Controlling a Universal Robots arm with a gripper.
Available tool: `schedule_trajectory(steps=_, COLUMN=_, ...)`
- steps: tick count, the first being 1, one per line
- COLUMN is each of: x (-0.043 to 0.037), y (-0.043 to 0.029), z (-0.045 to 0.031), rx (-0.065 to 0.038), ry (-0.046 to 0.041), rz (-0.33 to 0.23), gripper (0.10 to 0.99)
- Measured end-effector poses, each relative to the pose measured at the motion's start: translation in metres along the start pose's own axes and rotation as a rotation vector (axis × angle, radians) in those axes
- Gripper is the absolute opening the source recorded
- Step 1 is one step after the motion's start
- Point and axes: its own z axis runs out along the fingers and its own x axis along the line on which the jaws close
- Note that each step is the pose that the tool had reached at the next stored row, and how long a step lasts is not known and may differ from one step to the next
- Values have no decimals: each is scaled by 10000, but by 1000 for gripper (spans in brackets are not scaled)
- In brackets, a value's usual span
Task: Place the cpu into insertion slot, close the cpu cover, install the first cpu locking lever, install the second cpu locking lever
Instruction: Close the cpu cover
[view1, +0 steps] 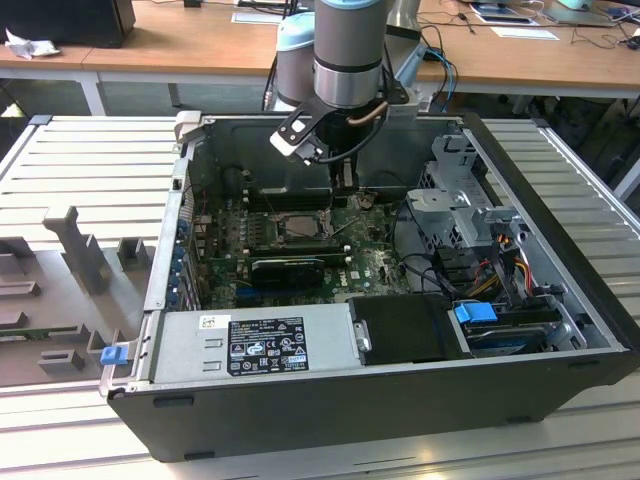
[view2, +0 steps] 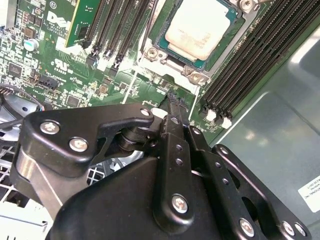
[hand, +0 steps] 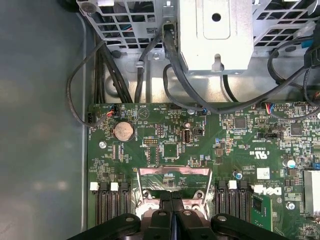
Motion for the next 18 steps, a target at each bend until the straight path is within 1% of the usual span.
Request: schedule_trajectory(steps=18, x=1, y=39, z=-1, rx=0, ry=0, rz=-1, gripper=106)
